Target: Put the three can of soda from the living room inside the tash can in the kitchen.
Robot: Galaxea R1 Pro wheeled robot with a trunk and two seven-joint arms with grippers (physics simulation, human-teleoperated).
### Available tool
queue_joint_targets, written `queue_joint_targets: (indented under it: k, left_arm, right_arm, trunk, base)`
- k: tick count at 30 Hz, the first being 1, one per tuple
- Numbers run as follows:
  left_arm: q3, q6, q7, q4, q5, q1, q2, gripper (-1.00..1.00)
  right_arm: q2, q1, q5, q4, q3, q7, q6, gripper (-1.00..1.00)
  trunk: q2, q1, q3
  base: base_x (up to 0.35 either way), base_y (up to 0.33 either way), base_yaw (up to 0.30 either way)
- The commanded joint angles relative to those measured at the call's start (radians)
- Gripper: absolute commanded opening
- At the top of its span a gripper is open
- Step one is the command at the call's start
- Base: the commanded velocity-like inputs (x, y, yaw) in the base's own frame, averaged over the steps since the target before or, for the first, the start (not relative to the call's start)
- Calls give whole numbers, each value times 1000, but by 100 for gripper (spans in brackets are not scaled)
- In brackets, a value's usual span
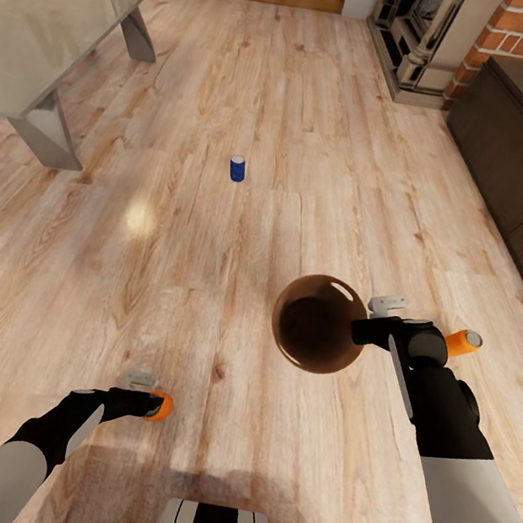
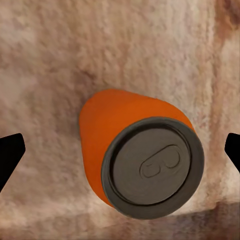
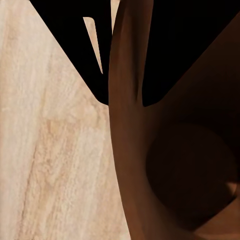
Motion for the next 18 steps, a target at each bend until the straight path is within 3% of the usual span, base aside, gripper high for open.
queue_joint_targets:
  k: [1,15,18]
  left_arm:
    - [0,0,0,0,0,0,0,100]
    - [0,-1,0,0,0,1,1,100]
    - [0,-1,0,0,0,1,0,100]
  right_arm:
    - [0,0,-15,0,0,3,1,-100]
    - [1,1,-16,0,3,3,1,-100]
    - [2,1,-15,0,4,3,1,-100]
  trunk:
    - [0,0,0]
    - [0,0,0]
    - [-21,11,-9]
  base:
    - [0,0,0]
    - [0,0,0]
    - [0,0,0]
